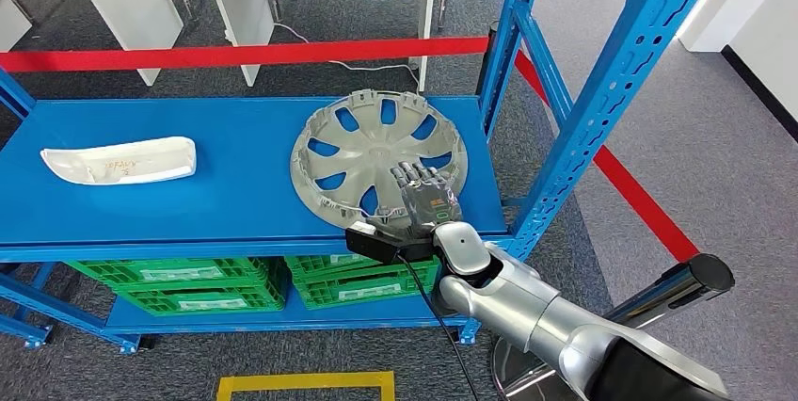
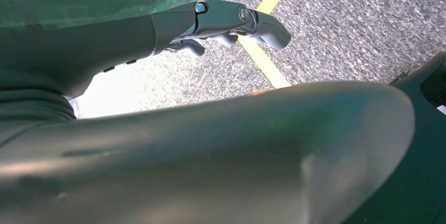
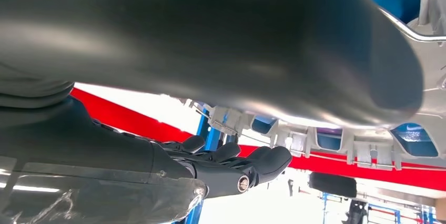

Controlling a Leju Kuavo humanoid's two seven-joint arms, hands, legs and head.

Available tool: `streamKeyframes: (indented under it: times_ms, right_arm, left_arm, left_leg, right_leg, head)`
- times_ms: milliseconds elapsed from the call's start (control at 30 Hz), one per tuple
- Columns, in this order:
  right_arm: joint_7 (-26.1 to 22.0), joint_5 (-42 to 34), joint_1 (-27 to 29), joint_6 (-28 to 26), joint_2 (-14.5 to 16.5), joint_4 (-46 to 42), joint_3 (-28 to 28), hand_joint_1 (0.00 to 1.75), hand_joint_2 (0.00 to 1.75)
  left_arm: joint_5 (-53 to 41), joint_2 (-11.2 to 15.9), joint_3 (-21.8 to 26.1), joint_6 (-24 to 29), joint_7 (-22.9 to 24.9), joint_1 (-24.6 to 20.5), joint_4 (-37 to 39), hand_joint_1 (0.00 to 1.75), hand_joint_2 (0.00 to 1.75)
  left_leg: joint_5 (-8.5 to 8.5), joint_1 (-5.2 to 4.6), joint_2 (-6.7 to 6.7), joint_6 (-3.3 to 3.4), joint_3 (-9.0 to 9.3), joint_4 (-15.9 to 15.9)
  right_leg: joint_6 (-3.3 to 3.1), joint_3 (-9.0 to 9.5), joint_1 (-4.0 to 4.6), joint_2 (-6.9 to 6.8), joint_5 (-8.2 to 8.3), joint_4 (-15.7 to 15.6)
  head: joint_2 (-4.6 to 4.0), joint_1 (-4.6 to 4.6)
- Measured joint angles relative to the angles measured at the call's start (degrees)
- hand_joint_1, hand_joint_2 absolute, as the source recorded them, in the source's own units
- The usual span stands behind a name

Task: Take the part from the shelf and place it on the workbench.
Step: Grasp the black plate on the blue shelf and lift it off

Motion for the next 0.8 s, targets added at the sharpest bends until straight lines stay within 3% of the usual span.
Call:
streamKeyframes:
  times_ms: [433, 567, 800]
  right_arm:
    - [1.48, 0.25, 0.7, 1.23, -0.19, 0.0, -0.27, 0.0, 0.0]
    - [2.29, -2.24, 0.98, 1.53, -0.24, 0.01, -0.76, 0.0, 1.75]
    - [2.53, -7.43, 1.31, 2.22, -0.24, 0.04, -2.26, 0.0, 1.75]
  left_arm:
    - [0.49, 0.0, 0.05, 0.21, -0.27, 0.08, 0.0, 0.0, 0.0]
    - [0.58, 0.0, 0.09, 0.21, -0.29, 0.12, 0.0, 0.0, 0.0]
    - [0.81, -0.1, 0.11, 0.19, -0.29, 0.16, 0.0, 0.0, 0.0]
  left_leg:
    - [0.0, 0.0, 0.0, 0.0, 0.0, -0.01]
    - [0.0, 0.0, 0.0, 0.0, 0.0, -0.01]
    - [0.0, 0.0, 0.0, 0.0, 0.0, -0.01]
  right_leg:
    - [0.0, 0.0, 0.0, 0.0, 0.0, 0.0]
    - [0.0, 0.0, 0.0, -0.01, 0.0, 0.0]
    - [0.0, 0.0, 0.0, -0.01, 0.0, 0.0]
  head:
    - [0.0, 0.0]
    - [0.0, -0.01]
    - [0.0, -0.01]
